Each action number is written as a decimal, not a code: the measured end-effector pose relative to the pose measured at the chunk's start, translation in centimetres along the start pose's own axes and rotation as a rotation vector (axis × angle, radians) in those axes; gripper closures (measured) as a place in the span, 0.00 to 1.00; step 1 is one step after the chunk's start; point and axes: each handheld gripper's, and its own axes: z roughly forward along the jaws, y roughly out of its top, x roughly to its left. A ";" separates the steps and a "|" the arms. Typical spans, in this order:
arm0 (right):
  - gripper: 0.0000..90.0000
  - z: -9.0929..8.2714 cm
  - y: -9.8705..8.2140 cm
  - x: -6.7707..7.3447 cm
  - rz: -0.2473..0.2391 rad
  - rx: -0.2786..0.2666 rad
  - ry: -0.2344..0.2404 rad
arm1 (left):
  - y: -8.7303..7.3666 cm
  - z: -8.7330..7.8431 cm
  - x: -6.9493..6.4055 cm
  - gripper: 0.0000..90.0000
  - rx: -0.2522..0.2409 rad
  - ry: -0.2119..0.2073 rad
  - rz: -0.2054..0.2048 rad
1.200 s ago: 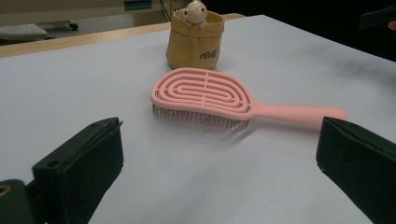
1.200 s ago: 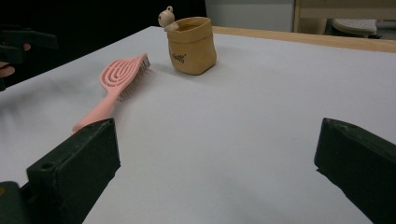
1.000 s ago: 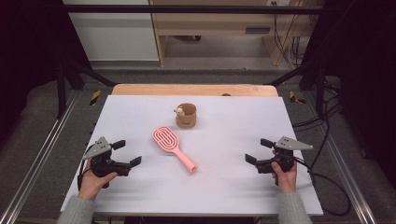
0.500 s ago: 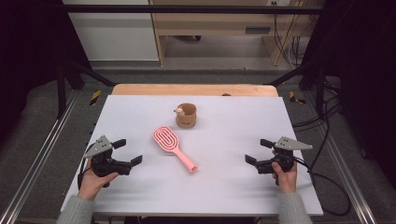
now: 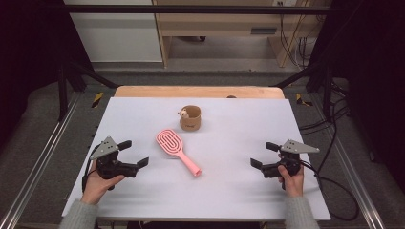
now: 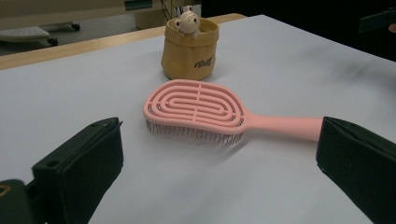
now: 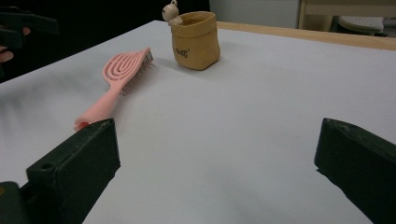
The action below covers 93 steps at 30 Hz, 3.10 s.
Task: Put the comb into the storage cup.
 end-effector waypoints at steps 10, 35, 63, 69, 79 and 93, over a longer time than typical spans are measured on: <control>0.00 0.1 0.0 0.0 0.001 0.005 0.002 | 0.6 0.8 -0.7 0.01 0.023 -0.008 0.006; 0.00 0.1 -0.1 0.0 -0.007 0.008 -0.005 | 1.9 2.5 -1.4 0.04 0.065 -0.021 0.008; 0.00 0.2 -0.1 0.0 -0.010 0.014 -0.002 | 3.8 5.0 -3.5 0.43 0.097 -0.044 0.053; 0.00 0.2 -0.1 0.0 -0.008 0.015 -0.002 | 4.1 5.4 -3.7 0.56 0.095 -0.048 0.040; 0.00 0.2 -0.1 0.0 -0.008 0.013 -0.001 | 4.4 6.3 -4.3 0.71 0.132 -0.046 0.021; 0.00 0.2 -0.1 0.0 -0.008 0.013 0.001 | 4.4 7.8 -5.1 0.84 0.173 -0.040 0.009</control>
